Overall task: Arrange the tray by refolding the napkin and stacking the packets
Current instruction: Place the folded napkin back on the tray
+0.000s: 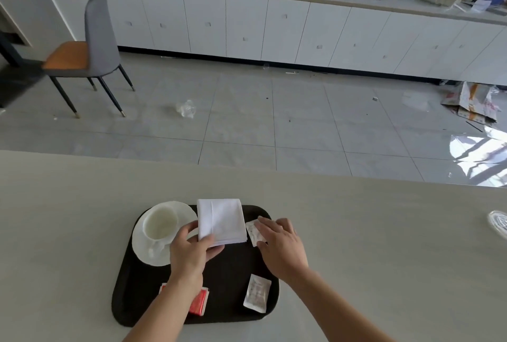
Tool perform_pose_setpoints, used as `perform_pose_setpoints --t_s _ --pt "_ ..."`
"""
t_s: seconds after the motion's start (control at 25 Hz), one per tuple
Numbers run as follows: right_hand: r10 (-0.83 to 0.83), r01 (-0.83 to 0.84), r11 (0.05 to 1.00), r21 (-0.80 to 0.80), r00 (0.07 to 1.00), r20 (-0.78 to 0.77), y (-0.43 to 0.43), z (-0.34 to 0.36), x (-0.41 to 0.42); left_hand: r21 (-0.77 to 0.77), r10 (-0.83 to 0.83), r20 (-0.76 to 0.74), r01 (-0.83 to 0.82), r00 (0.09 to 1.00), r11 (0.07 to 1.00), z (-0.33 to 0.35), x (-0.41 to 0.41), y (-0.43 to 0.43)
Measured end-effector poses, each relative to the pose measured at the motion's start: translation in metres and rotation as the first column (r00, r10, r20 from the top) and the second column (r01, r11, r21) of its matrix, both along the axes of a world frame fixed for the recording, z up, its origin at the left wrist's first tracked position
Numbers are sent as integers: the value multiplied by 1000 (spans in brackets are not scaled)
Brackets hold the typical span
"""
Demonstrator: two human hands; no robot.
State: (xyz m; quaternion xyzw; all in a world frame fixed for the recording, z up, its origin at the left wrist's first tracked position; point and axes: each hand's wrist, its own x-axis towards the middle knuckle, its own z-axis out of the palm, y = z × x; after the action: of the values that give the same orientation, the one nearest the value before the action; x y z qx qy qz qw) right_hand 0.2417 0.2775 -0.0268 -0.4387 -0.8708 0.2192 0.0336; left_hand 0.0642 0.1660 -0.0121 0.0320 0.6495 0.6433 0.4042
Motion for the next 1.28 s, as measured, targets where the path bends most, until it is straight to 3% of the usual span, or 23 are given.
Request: perform_pose_setpoints --t_s 0.08,0.24,0.52,0.64,0.72,0.84,0.96,1.04,1.16,1.28 --pt "133 -144 984 101 985 109 2 -8 -9 4 12 3 -12 1000 1000 0 -2 3" --pt "208 -227 971 78 957 203 -4 -21 -11 2 25 11 -25 1000 1000 -4 -3 2" --pt "277 -301 948 101 941 195 -38 -19 11 9 1 31 -1 1000 1000 -7 1 4" --pt "274 -283 956 69 954 118 -50 -16 19 11 -17 55 17 998 1000 -7 8 3" --pt "178 -179 984 13 984 11 -54 -11 22 5 -19 74 19 997 1000 -10 11 3" --pt "-202 171 972 -161 960 -195 -46 7 14 6 -23 152 22 988 1000 -14 18 4" --pt "-561 326 729 -602 789 -252 -27 23 -4 11 -25 251 23 968 1000 -19 22 10" --pt "-604 336 660 -672 769 -210 -18 23 -13 6 -24 291 23 957 1000 -23 22 15" --pt "-594 396 691 -604 788 -162 -7 15 -17 -32 -45 287 56 957 998 -26 22 23" --pt "-610 412 677 -610 777 -153 -2 9 -17 -127 -105 175 128 979 984 -31 26 27"
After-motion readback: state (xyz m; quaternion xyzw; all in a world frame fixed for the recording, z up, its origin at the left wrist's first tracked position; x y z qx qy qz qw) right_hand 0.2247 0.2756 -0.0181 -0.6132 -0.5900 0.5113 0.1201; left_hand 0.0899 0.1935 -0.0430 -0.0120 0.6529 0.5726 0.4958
